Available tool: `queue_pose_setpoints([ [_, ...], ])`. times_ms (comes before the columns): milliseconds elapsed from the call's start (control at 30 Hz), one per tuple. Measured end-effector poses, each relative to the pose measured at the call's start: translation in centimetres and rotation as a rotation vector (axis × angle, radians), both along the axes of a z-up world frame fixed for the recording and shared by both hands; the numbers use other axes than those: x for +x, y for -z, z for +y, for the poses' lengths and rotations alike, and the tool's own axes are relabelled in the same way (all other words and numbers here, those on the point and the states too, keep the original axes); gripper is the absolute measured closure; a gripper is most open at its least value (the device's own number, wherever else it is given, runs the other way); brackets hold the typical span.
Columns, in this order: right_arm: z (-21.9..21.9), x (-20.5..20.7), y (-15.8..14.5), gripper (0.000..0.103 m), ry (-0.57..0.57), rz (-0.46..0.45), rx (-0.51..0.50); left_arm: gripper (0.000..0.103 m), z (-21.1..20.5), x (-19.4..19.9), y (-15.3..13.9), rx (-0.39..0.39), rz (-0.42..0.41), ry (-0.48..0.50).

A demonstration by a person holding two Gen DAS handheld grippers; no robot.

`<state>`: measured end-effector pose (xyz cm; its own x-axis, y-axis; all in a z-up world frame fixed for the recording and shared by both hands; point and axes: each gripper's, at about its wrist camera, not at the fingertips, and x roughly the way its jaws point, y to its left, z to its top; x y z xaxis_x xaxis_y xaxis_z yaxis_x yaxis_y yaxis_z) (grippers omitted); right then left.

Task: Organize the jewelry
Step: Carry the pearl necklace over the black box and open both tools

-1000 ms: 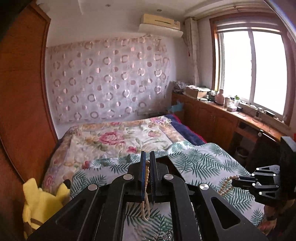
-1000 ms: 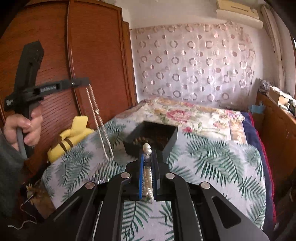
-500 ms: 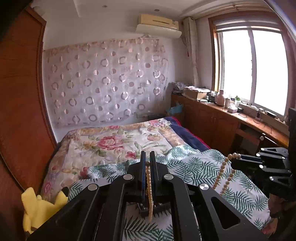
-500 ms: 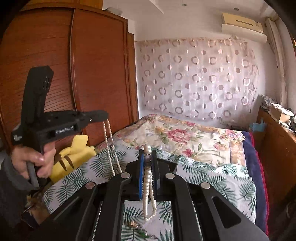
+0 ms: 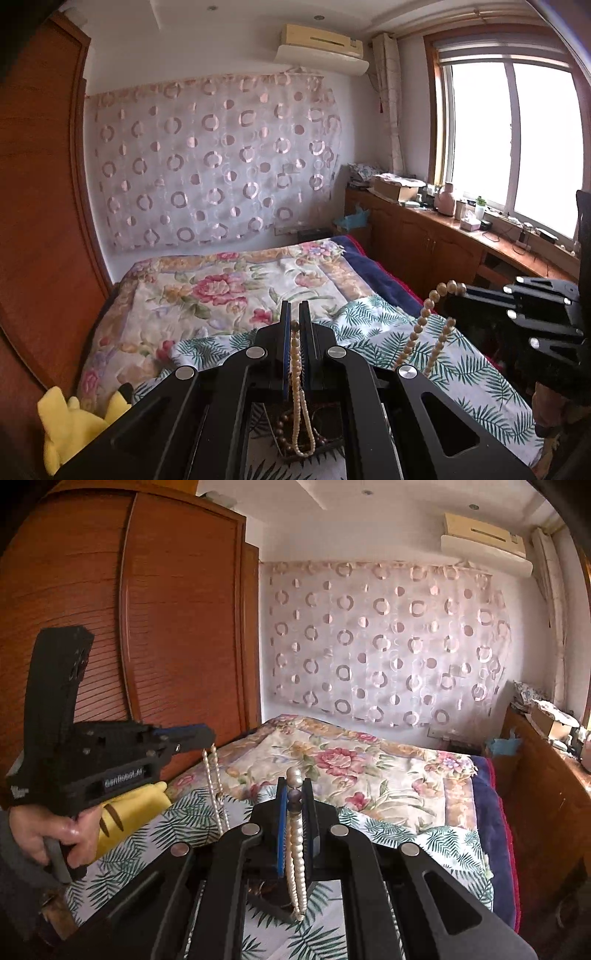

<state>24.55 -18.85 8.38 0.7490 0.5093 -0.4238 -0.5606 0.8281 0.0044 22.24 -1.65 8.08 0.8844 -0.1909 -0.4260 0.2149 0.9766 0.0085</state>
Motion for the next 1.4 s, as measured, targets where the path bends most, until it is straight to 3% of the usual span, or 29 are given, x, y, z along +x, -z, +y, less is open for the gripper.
queue_pose_setpoints([
  [267, 0.7, 3.1, -0.4, 0.095, 0.009, 0.022, 0.016, 0.099, 0.5, 2.1, 2.4, -0.003, 0.028, -0.013],
  [500, 1.8, 5.0, 0.4, 0.095, 0.013, 0.04, 0.02, 0.099, 1.5, 3.3, 7.4, -0.015, 0.126, -0.018],
  [800, 4.3, 8.9, 5.2, 0.095, 0.064, 0.108, -0.068, 0.097, 1.9, 1.9, 12.5, 0.008, 0.202, -0.006],
  [833, 4.5, 9.2, 5.7, 0.095, 0.064, 0.119, -0.074, 0.094, 2.0, 1.4, 12.9, 0.016, 0.203, -0.006],
  [900, 4.9, 9.4, 7.0, 0.095, 0.062, 0.139, -0.093, 0.075, 2.1, 0.6, 13.5, 0.019, 0.2, -0.005],
  [1033, 5.7, 9.4, 9.3, 0.095, 0.051, 0.181, -0.133, 0.061, 2.7, -1.1, 14.6, 0.019, 0.207, -0.008],
  [1167, 5.5, 9.1, 10.8, 0.093, 0.038, 0.223, -0.135, 0.037, 3.3, -3.0, 15.2, 0.006, 0.2, -0.016],
  [1233, 5.2, 8.5, 11.1, 0.083, 0.031, 0.225, -0.129, 0.028, 3.6, -3.9, 15.3, -0.01, 0.195, -0.018],
  [1267, 4.9, 8.1, 11.2, 0.07, 0.029, 0.226, -0.122, 0.024, 3.7, -4.3, 15.4, -0.017, 0.194, -0.018],
  [1300, 4.7, 7.9, 11.2, 0.063, 0.027, 0.224, -0.119, 0.02, 3.8, -4.8, 15.5, -0.023, 0.192, -0.019],
  [1400, 4.0, 6.2, 11.4, 0.063, 0.015, 0.216, -0.111, 0.014, 4.1, -6.0, 15.5, -0.032, 0.185, -0.028],
])
